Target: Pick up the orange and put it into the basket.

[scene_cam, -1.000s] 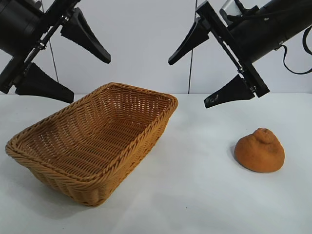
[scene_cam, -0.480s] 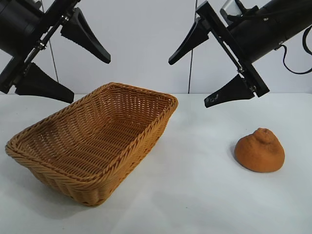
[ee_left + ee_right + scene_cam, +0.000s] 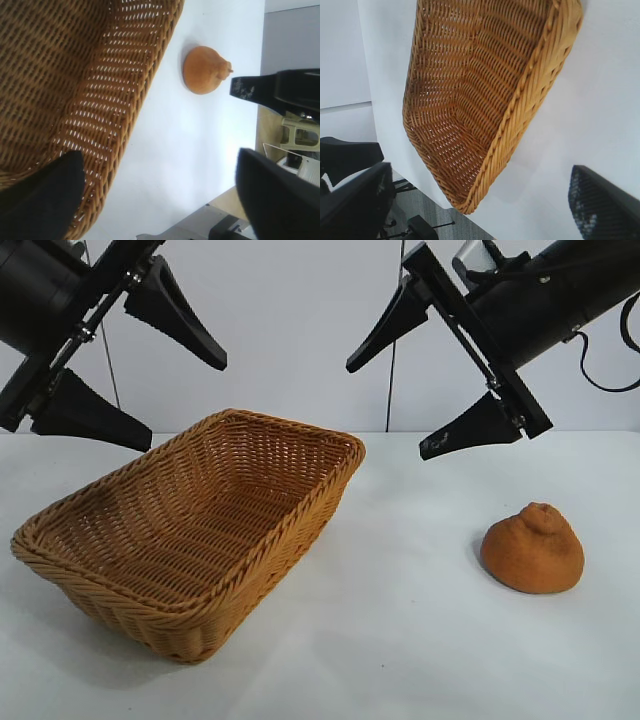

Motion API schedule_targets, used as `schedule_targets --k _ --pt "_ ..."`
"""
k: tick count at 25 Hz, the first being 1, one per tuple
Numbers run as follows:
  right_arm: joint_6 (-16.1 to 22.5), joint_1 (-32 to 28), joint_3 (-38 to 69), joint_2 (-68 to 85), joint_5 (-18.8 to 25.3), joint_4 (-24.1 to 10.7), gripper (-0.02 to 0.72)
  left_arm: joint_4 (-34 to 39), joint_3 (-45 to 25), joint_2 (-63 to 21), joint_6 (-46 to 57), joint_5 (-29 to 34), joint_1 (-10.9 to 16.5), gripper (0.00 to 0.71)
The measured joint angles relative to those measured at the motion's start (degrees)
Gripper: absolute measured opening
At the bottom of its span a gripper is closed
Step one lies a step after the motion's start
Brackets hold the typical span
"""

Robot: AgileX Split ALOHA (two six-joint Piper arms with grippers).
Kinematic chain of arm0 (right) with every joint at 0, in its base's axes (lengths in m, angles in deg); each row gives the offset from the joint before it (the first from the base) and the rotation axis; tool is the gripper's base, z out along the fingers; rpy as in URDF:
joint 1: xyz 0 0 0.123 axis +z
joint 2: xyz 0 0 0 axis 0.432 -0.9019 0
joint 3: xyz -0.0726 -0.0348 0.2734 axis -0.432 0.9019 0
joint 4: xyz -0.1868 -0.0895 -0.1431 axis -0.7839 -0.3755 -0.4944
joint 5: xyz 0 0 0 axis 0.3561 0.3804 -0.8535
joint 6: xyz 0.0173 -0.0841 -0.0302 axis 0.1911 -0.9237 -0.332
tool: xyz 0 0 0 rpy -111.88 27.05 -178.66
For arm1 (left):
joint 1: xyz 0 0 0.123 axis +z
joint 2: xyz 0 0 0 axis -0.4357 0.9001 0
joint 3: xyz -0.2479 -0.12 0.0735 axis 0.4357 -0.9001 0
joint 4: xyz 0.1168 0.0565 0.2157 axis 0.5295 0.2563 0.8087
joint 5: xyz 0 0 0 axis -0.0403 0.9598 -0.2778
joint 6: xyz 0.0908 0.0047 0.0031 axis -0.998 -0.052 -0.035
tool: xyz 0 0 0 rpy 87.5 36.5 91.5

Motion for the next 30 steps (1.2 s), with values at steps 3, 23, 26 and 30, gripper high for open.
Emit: schedule_targets --k 3,23,26,30 --pt "0.0 0.0 0.0 0.0 0.0 0.0 0.652 0.0 0.0 0.0 0.0 0.0 0.0 0.588" --pt "0.0 0.0 0.0 0.0 0.0 0.0 0.652 3.5 0.0 -2.1 4.2 1.1 0.0 0.588" --pt "0.0 0.0 0.0 0.0 -0.3 0.0 0.652 11.9 0.0 -5.5 10.9 3.2 0.0 0.588" --pt "0.0 0.0 0.0 0.0 -0.4 0.0 0.652 23.5 0.0 -9.8 25.6 8.0 -0.7 0.588"
